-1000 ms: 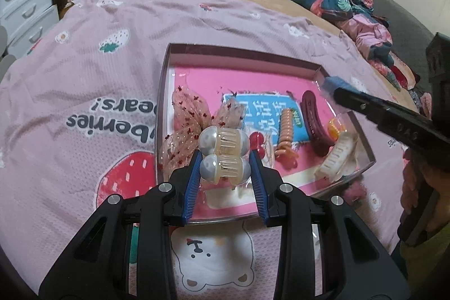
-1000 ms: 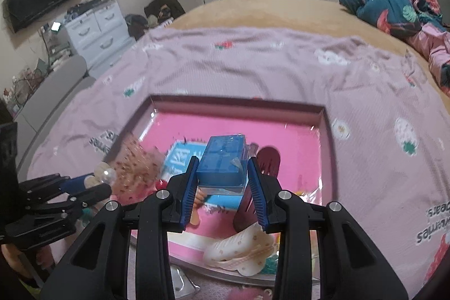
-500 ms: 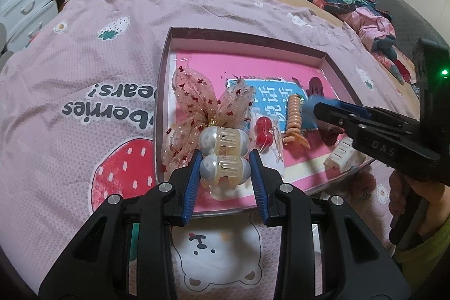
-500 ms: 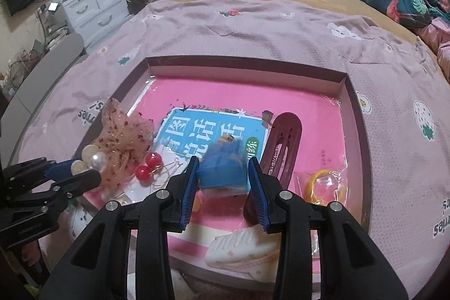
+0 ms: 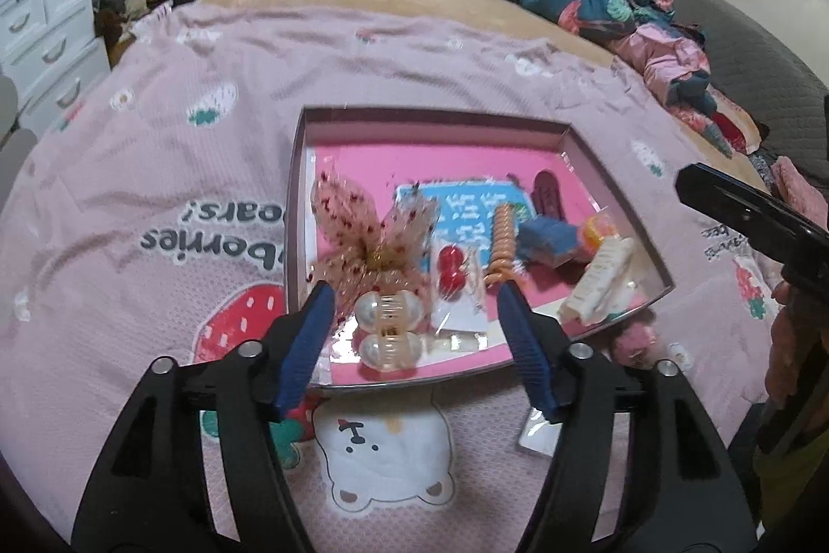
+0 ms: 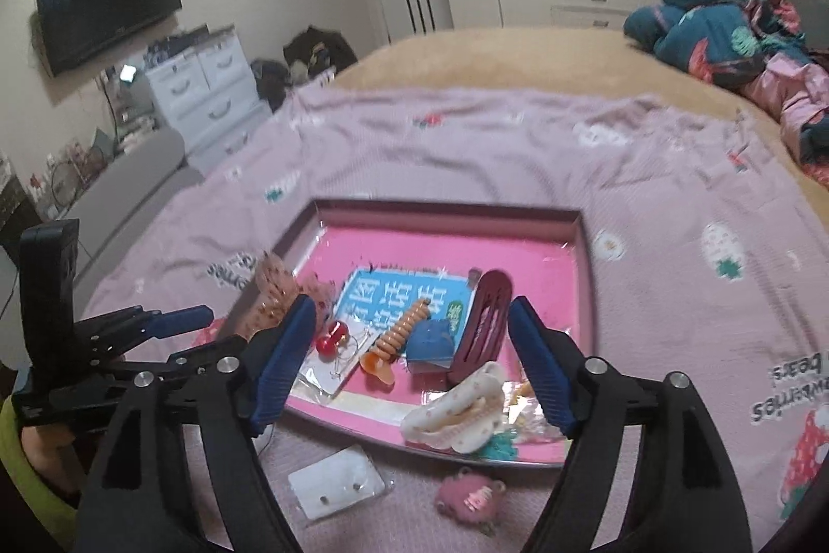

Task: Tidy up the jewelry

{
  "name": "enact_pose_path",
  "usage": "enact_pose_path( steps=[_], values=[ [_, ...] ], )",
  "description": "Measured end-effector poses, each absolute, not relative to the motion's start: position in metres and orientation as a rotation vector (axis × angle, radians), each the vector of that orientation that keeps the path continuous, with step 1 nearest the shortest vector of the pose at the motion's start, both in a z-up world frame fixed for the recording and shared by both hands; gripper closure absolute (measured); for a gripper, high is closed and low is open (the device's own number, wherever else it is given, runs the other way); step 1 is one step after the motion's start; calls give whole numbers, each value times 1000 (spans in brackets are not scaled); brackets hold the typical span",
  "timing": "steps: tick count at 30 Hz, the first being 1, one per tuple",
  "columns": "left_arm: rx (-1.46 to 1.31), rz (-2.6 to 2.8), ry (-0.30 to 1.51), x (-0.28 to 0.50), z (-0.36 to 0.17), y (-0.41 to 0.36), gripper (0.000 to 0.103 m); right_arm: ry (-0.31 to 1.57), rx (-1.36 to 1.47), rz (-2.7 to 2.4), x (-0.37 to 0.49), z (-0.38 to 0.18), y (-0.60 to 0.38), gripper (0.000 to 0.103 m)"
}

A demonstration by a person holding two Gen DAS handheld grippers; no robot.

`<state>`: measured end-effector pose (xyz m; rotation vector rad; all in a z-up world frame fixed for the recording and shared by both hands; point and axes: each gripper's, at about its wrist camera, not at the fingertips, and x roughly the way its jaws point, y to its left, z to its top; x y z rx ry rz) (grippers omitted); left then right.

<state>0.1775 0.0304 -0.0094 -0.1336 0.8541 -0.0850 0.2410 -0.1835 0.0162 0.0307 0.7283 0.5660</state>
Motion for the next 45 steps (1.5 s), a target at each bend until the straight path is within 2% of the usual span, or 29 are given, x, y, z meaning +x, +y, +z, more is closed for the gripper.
enact_pose_path(
  steps=[4, 12, 21, 31, 45],
  values=[
    [-133, -90, 813, 168, 8, 28, 33, 681, 53, 548, 226, 31, -204, 24],
    [-116, -110, 772, 147, 27, 16, 22, 669, 43, 520, 206, 35, -229, 24],
    [-87, -143, 789, 126, 20, 2, 21, 711, 26, 513, 186, 17, -244, 24],
    [-38, -195, 885, 113, -17, -20, 21, 792, 3, 519, 169, -14, -256, 24],
    [16, -286, 1018, 143, -74, -53, 21, 919, -25, 514, 171, -61, -257, 24]
  ],
)
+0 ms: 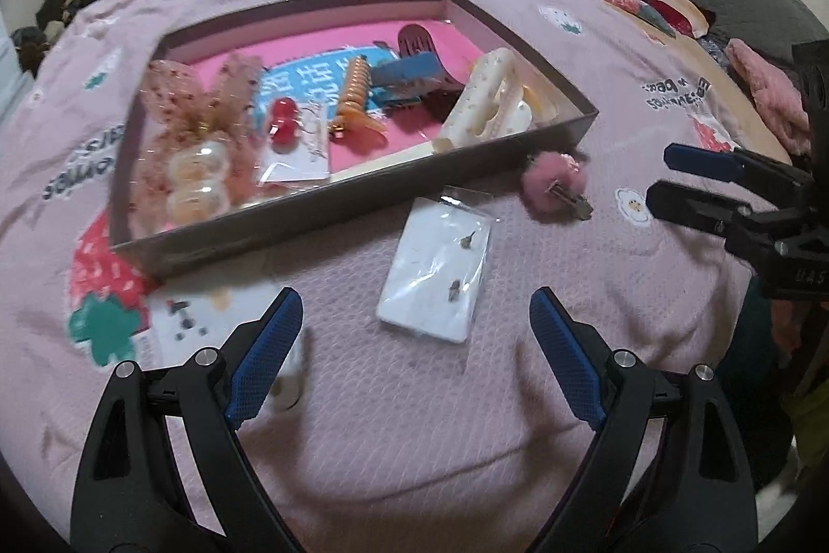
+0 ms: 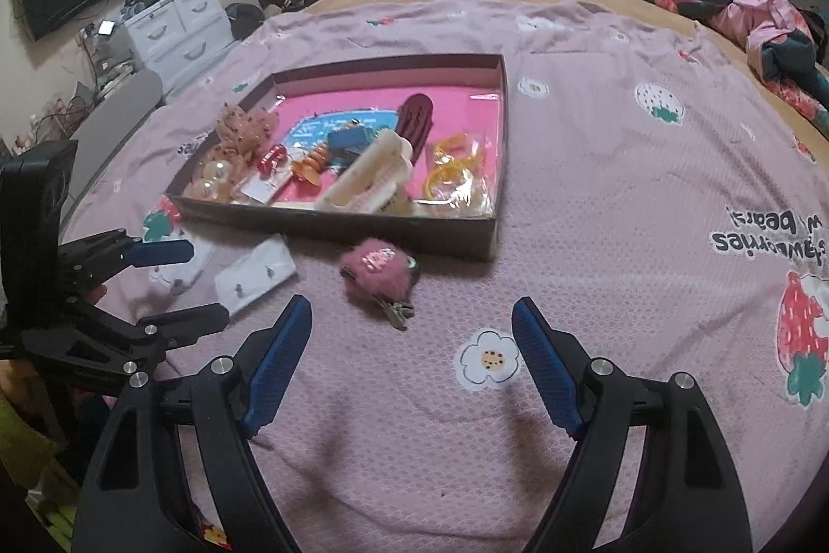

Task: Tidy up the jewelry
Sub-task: 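Grasp the clear earring bag with the left tool while the right grasps the pink fluffy clip, then release the earring bag into the tray with the left tool while the right drops the pink clip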

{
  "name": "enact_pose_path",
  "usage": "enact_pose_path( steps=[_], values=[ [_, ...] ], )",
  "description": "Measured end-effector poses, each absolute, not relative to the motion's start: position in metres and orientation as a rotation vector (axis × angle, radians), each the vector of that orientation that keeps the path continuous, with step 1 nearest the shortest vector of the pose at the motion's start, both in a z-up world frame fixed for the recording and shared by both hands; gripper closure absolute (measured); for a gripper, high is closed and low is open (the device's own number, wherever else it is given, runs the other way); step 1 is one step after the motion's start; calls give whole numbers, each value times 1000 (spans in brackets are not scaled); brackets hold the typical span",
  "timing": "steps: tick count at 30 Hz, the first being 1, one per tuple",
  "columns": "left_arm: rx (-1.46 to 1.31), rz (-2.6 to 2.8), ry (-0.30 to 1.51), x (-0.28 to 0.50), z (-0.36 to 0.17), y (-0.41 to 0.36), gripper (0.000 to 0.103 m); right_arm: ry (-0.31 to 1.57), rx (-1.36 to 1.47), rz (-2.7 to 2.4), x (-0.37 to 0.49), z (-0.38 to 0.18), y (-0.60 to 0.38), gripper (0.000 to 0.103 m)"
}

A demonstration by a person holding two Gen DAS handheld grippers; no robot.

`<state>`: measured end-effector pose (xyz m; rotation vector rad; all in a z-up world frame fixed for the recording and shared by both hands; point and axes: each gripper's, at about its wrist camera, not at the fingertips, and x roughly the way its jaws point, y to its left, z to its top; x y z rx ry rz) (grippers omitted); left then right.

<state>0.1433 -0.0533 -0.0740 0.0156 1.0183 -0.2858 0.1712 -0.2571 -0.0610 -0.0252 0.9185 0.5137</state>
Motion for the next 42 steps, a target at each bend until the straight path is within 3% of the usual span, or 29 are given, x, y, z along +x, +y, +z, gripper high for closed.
enact_pose_path(
  steps=[3, 7, 12, 14, 17, 19, 29, 42],
  values=[
    [6, -299, 1027, 151, -79, -57, 25, 939, -37, 526, 179, -69, -255, 25],
    [12, -312, 1041, 156, -87, -61, 55, 976, -52, 541, 191, -83, -248, 27],
    [-17, -300, 1049, 155, -88, -52, 69, 998, -98, 579, 202, -92, -232, 31],
    [-48, -290, 1052, 152, -86, -44, 69, 997, -115, 603, 206, -93, -223, 32],
    [-77, -270, 1056, 148, -86, -33, 70, 998, -144, 625, 211, -97, -211, 43],
    [-96, -261, 1054, 145, -84, -26, 70, 999, -154, 624, 213, -99, -203, 59],
    [-140, -182, 983, 117, -61, 16, 70, 975, -147, 742, 184, -85, -177, 61],
    [-196, -105, 869, 109, -14, 52, 70, 841, -120, 826, 150, -20, -164, 61]
  ],
)
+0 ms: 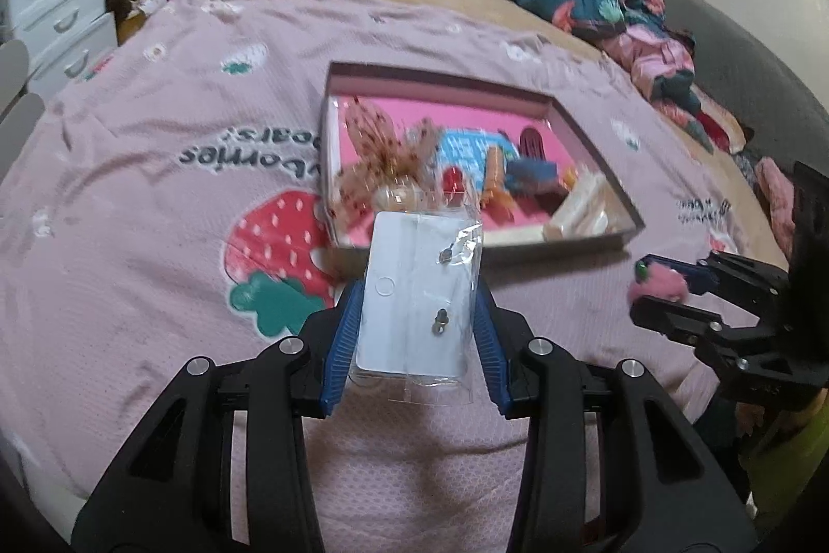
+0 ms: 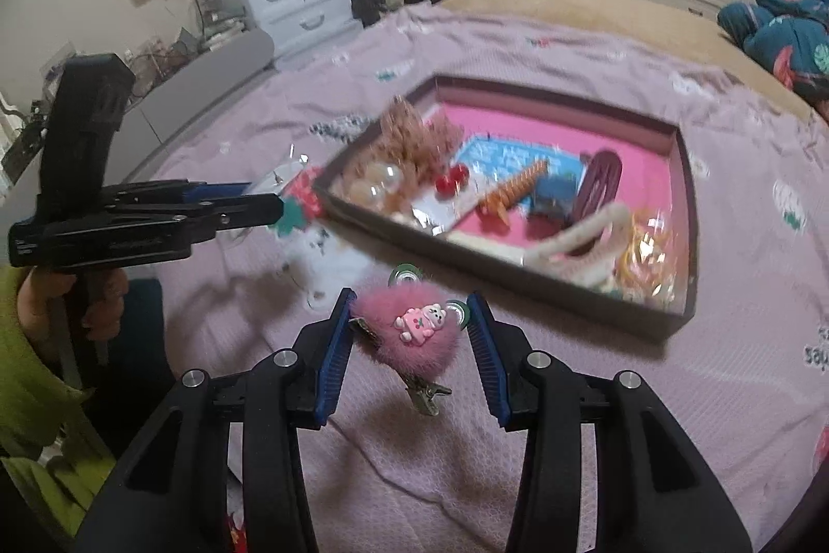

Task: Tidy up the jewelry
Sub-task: 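Release the earring bag into the tray with the left tool while the right drops the pink clip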

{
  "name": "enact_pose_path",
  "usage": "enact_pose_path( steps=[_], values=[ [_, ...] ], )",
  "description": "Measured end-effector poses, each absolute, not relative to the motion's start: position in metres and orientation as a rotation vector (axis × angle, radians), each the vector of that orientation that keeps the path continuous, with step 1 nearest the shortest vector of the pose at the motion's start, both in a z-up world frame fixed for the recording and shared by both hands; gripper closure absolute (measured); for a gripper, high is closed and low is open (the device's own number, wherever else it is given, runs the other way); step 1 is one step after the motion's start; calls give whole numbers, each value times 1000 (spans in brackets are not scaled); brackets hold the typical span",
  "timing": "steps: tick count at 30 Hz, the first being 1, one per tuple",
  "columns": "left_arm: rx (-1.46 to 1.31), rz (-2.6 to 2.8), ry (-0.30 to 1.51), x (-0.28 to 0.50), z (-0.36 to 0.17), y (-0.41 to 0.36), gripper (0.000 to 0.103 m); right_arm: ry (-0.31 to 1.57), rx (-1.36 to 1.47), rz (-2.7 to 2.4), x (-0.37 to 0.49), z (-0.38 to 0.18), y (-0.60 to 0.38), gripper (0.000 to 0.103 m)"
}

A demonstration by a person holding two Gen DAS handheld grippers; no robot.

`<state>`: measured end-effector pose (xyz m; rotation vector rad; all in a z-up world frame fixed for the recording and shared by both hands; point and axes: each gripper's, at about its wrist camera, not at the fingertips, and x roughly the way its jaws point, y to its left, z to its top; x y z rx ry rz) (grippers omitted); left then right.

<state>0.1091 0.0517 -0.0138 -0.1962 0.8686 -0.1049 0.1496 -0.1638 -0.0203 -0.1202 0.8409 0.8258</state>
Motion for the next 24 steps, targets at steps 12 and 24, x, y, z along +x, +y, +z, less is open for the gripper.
enact_pose_path(
  steps=[12, 24],
  values=[
    [-198, -119, 796, 130, 19, 49, 70, 729, -102, 759, 168, 27, -182, 61],
    [-144, -166, 746, 166, 36, 24, 70, 655, -74, 615, 205, 45, -215, 61]
  ],
)
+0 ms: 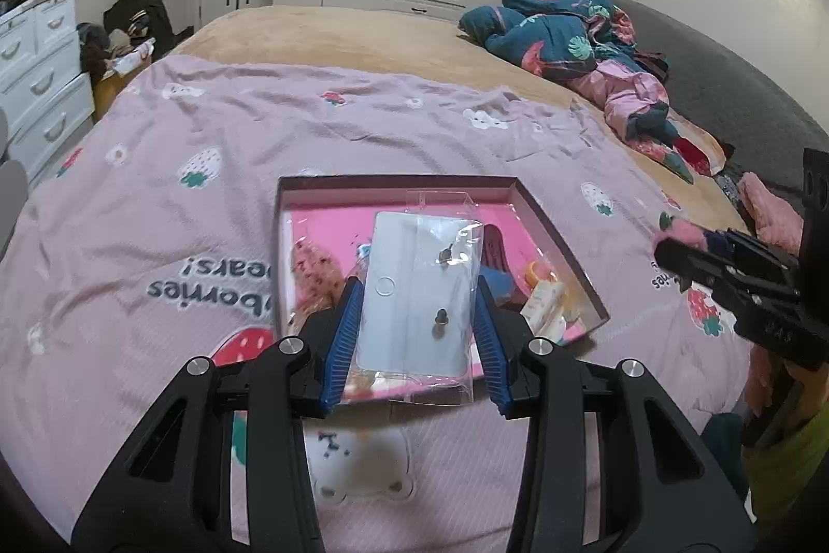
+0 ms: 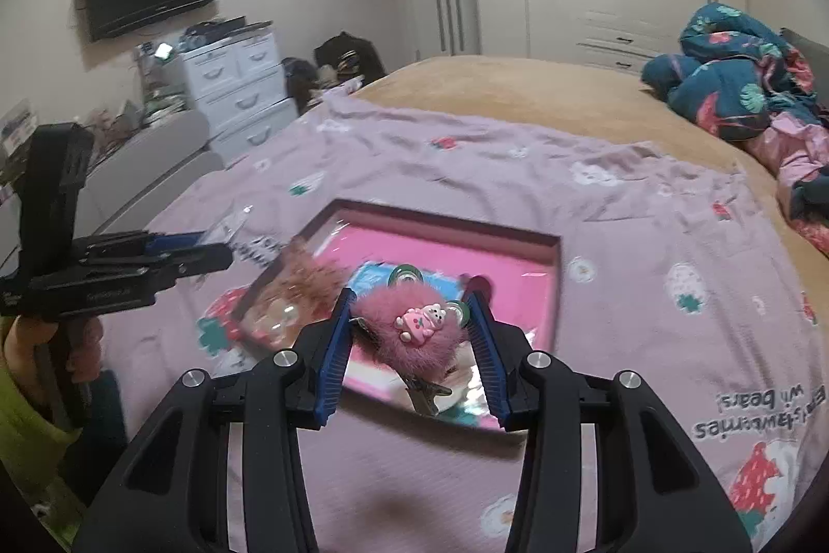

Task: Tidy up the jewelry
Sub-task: 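Release the earring bag into the tray with the left tool while the right drops the pink clip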

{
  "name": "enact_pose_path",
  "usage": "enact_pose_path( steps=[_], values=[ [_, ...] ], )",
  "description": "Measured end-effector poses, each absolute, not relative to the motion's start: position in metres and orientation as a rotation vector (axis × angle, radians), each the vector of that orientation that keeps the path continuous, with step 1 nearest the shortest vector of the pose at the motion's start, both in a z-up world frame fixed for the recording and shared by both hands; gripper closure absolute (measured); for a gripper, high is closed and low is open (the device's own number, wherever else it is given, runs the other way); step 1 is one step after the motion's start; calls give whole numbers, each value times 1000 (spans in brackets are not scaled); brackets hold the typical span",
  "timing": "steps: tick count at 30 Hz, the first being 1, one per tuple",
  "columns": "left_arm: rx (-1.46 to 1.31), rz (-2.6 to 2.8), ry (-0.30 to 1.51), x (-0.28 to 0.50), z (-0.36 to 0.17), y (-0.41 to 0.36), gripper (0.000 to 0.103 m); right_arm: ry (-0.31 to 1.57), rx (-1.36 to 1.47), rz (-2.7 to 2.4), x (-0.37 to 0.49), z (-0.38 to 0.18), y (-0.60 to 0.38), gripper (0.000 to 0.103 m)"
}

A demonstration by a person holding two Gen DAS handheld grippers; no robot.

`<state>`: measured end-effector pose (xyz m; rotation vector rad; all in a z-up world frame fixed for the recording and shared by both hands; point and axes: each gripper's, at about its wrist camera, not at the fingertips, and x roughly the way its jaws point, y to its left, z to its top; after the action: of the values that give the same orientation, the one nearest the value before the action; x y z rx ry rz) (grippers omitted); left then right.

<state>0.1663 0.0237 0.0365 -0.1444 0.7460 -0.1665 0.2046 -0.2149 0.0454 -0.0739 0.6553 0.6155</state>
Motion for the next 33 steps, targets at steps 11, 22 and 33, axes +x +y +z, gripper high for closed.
enact_pose_path(
  steps=[11, 22, 33],
  values=[
    [-151, -176, 803, 208, 8, 10, 70, 675, -46, 515, 244, 26, -228, 61],
    [-149, -159, 888, 230, -36, 3, 70, 846, 5, 464, 280, -42, -224, 61],
    [-139, -157, 917, 241, -50, -4, 69, 918, 77, 435, 296, -64, -223, 59]
  ],
)
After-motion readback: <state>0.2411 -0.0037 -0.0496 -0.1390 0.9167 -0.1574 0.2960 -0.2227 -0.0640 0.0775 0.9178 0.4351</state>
